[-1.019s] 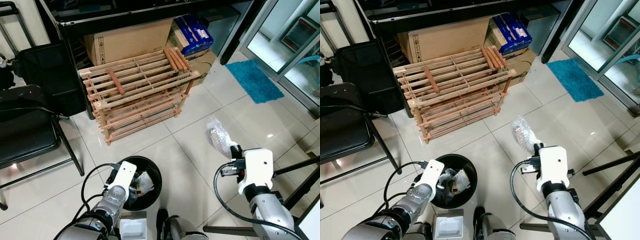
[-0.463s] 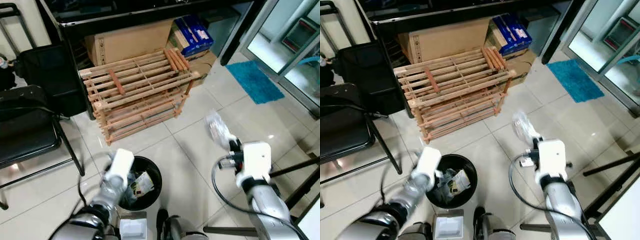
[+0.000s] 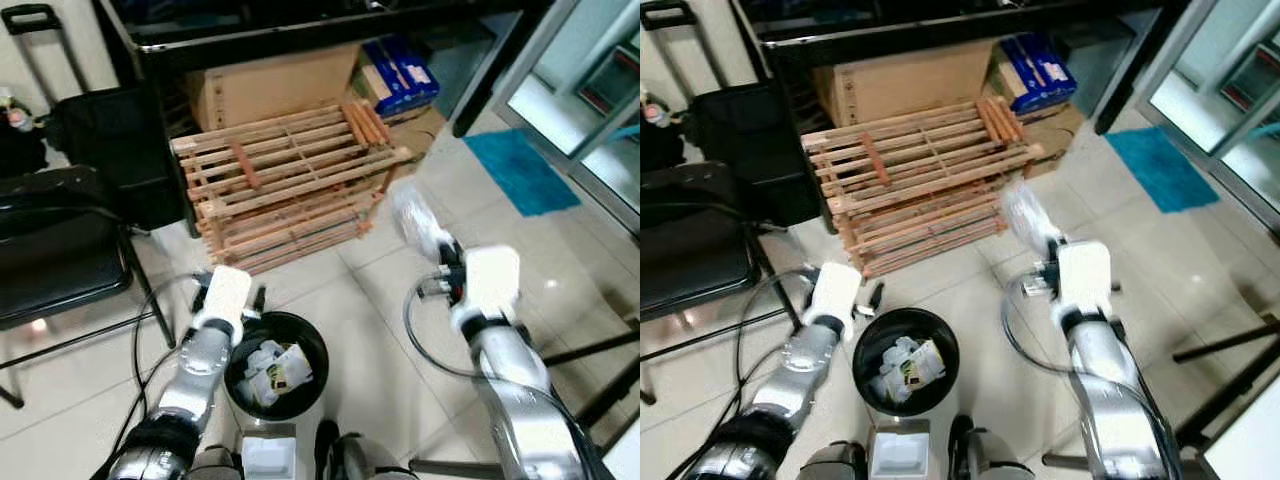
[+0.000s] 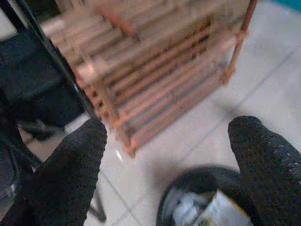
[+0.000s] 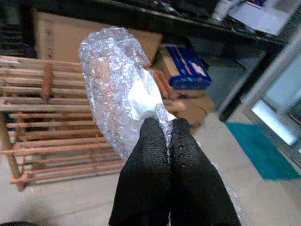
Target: Picking trash to rubbish bin
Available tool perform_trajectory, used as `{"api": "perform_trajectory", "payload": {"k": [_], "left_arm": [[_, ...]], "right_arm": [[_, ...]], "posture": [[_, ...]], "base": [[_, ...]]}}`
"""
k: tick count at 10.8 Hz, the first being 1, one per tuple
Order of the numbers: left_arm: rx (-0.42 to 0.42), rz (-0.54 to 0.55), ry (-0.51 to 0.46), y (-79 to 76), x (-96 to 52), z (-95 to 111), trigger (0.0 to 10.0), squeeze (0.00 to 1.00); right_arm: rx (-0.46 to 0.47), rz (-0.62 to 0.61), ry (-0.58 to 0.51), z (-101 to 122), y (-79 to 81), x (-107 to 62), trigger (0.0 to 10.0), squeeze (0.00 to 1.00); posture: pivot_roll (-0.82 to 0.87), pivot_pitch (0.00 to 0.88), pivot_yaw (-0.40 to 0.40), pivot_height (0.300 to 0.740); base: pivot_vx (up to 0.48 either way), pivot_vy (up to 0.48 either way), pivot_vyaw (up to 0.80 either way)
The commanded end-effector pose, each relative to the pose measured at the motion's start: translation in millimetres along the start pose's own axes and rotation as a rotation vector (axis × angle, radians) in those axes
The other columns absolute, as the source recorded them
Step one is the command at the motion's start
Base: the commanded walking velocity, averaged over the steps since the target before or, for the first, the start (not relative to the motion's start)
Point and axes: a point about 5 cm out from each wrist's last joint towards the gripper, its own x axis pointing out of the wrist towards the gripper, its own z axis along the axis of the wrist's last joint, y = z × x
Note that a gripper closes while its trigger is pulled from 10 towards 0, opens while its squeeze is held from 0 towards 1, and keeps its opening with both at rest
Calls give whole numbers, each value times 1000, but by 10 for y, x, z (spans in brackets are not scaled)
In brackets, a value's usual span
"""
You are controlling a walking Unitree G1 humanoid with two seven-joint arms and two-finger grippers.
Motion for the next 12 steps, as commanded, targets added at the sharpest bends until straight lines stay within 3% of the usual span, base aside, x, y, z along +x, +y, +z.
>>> {"api": "perform_trajectory", "payload": {"k": [1,5,7,9,10,12], "left_arm": [[-2,-33,-24,-54,-30,71,10000,0],[-5,-38,-105,92,-231,441,10000,0],[-4,-8,-103,190,-375,484,10000,0],[-3,27,-47,269,-543,433,10000,0],[4,47,-16,319,-665,416,10000,0],[11,68,3,394,-770,439,10000,0]], "right_arm": [[9,9,15,-71,-4,18,10000,0],[20,142,74,-291,260,294,10000,0],[16,206,154,-452,373,369,10000,0],[0,271,202,-583,480,389,10000,0],[12,325,247,-688,573,354,10000,0],[14,391,328,-853,699,265,10000,0]], "posture": [[274,184,-137,740],[371,210,-136,740],[432,263,-148,740],[485,310,-158,740],[509,331,-160,740],[548,364,-154,740]], "base": [[0,0,0],[0,0,0],[0,0,0],[0,0,0],[0,0,0],[0,0,0]]}}
